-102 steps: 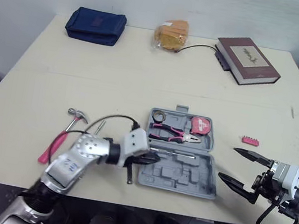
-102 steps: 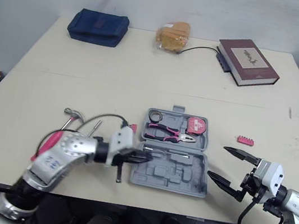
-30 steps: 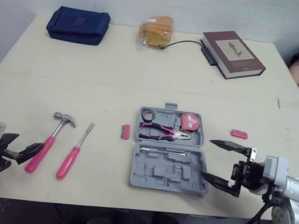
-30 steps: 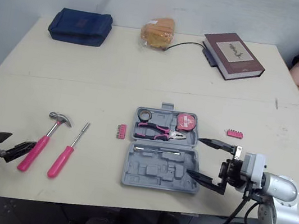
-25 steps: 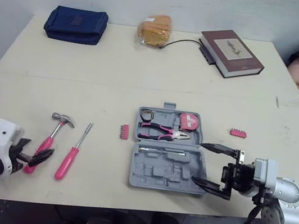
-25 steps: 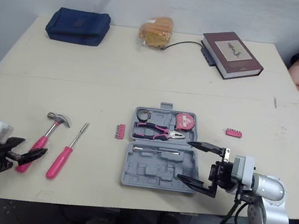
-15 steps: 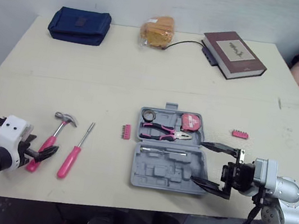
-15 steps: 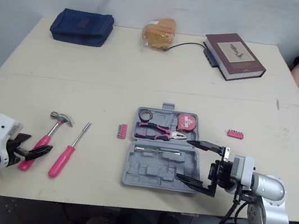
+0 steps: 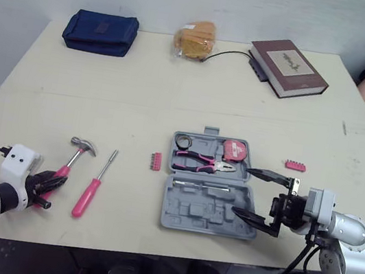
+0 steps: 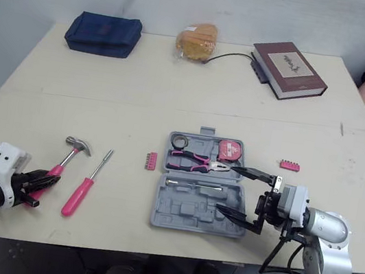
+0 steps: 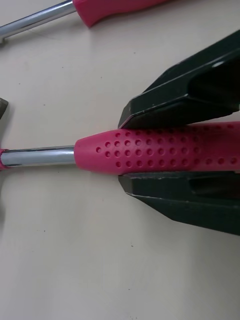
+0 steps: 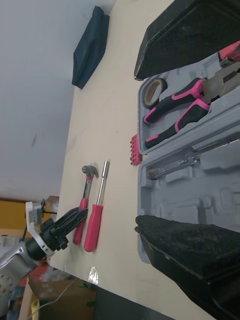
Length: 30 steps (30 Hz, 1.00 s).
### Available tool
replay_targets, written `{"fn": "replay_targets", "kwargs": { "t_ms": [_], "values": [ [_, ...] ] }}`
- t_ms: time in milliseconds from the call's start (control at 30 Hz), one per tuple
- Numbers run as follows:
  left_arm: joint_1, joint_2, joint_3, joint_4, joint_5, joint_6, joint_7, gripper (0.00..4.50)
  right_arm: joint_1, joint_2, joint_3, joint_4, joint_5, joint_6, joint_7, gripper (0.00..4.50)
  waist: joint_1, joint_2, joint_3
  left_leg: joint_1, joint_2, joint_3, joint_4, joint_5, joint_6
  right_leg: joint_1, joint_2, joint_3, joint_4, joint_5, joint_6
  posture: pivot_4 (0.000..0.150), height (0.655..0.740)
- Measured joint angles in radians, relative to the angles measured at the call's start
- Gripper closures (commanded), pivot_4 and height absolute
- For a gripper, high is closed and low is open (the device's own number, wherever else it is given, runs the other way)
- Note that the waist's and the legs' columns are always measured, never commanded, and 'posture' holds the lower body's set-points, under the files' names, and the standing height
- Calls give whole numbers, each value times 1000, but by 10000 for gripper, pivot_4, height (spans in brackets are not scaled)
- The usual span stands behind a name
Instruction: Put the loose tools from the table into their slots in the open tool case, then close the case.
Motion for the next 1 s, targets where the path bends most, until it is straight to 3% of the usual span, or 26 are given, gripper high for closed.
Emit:
{"fn": "replay_targets", "kwargs": {
  "t_ms": [233, 367, 433, 533, 600, 733, 867, 1000],
  "values": [
    [-31, 25, 18, -98, -8, -101, -78, 39714, -35, -29, -35, 86, -22, -62, 6, 0, 1, -4, 2, -3, 0, -1, 0, 0, 0, 0, -1, 0, 0, 0, 0, 1500, 7400],
    [-160, 91, -14, -215, -110, -86, -172, 39714, -24, -109, -76, 106, -23, -54, 29, 0, 5, -5, 3, -3, 0, -2, 1, 1, 1, 0, -1, 0, 0, 0, 0, 1500, 7400],
    [-246, 130, -73, -262, -151, -72, -214, 39714, -10, -131, -99, 96, -22, -38, 20, 0, 3, -4, 3, -2, 0, -1, 1, 1, 1, 0, 1, -1, 0, 0, 1, 1500, 7400],
    [-410, 102, -180, -262, -255, 29, -211, 39714, 26, -146, -124, 73, -22, -11, -2, 0, -1, -4, 3, -2, 0, 0, 1, 2, 1, 0, 8, 0, 4, 1, 1, 1500, 7400],
    [-498, 128, -292, -265, -256, 57, -245, 39714, 60, -166, -135, 54, -22, 22, -19, 0, 2, -4, 3, -2, 0, 0, 1, 3, 0, 0, 10, 0, 5, 1, 1, 1500, 7400],
    [-682, 130, -556, -252, -174, 74, -315, 39714, 107, -185, -176, 45, -23, 54, -45, 0, 5, -5, 3, -3, 0, 1, 2, 3, 0, 0, 13, 1, 3, 1, 2, 1500, 7400],
    [-799, 72, -670, -207, -122, 105, -308, 39714, 126, -185, -194, 34, -23, 57, -45, 0, 2, -5, 3, -2, 1, 1, 2, 4, 0, 0, 14, 3, 3, 1, 2, 1500, 7400],
    [-949, -53, -829, -133, -56, 198, -276, 39714, 129, -185, -197, 39, -24, 52, -39, 0, 17, -6, 4, -3, -1, 1, 3, 5, 2, 1, 14, 4, 2, 2, 4, 1500, 7400]
  ]
}}
